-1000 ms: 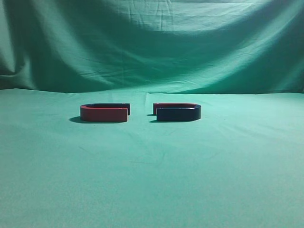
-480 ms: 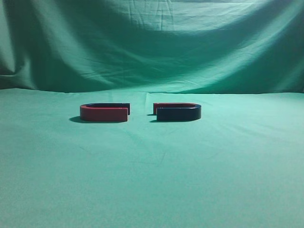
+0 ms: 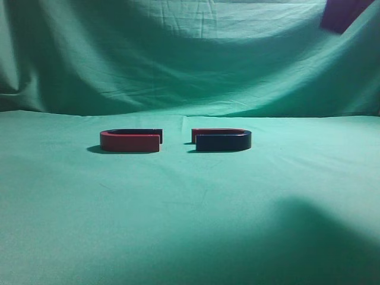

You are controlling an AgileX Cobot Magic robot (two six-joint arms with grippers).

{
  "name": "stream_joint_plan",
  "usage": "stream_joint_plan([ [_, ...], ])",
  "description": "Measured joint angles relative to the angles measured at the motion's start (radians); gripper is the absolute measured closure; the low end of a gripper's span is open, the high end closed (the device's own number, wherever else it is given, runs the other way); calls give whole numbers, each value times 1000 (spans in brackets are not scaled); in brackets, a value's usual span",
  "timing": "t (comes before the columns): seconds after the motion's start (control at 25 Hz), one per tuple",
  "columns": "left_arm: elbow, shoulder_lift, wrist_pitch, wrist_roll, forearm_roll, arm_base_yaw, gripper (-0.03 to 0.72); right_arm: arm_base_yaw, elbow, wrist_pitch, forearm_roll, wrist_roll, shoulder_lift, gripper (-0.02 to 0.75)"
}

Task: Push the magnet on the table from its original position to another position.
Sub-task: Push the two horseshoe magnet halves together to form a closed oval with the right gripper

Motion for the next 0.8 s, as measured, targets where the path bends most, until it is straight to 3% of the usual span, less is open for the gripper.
stream_joint_plan([
  [0.32, 0, 0, 0, 0, 0, 0, 316, 68, -177, -16, -17, 54, 286, 738],
  [0.8, 0, 0, 0, 0, 0, 0, 316, 72, -420, -2, -106, 145, 579, 738],
])
